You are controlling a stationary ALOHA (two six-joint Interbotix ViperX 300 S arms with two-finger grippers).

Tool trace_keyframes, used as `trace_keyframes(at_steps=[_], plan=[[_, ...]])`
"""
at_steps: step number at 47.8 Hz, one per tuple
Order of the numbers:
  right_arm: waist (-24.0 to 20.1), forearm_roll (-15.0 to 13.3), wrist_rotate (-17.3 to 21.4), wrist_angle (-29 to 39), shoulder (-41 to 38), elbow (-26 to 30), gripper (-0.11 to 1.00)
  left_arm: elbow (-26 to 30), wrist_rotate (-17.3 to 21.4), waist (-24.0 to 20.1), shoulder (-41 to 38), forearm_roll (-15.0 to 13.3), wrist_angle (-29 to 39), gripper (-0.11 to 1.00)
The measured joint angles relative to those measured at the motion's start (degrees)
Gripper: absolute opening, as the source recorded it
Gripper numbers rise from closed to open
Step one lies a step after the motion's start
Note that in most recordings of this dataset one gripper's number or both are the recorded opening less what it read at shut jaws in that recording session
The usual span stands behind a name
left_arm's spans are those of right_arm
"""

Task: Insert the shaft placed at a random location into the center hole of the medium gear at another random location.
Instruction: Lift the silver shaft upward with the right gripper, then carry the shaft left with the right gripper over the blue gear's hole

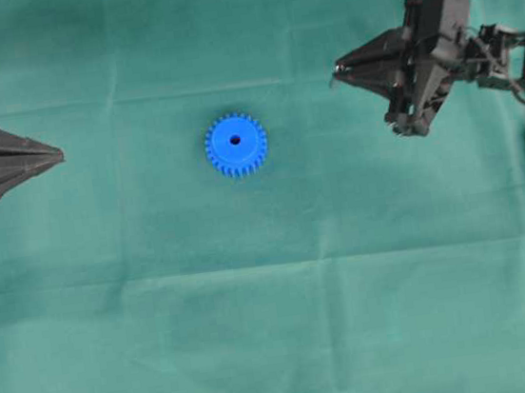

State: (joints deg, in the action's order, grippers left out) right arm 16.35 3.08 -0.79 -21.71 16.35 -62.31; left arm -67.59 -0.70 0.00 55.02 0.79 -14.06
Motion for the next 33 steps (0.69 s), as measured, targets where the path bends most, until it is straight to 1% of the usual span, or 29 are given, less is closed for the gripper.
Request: trace_keyframes(at_steps=[6,16,27,33], plan=[[-0.53,0.0,0.0,2.81,3.25,0.18,0.13,0.0,0.0,0.0,0.09,0.0,-0.09,0.0],[-0.79,-0.09,0.09,3.87,3.78,0.35,0.13,0.0,0.0,0.0,0.09,-0.09,0.0,0.0],[-2.37,-0.09,0.0,3.87,0.35,3.16,0.13,0.0,0.0,0.0,0.09,0.0,-0.09,0.0],[-3.78,-0.09,0.09,3.78,-3.43,6.42,0.13,0.0,0.0,0.0,0.09,0.0,0.0,0.0]])
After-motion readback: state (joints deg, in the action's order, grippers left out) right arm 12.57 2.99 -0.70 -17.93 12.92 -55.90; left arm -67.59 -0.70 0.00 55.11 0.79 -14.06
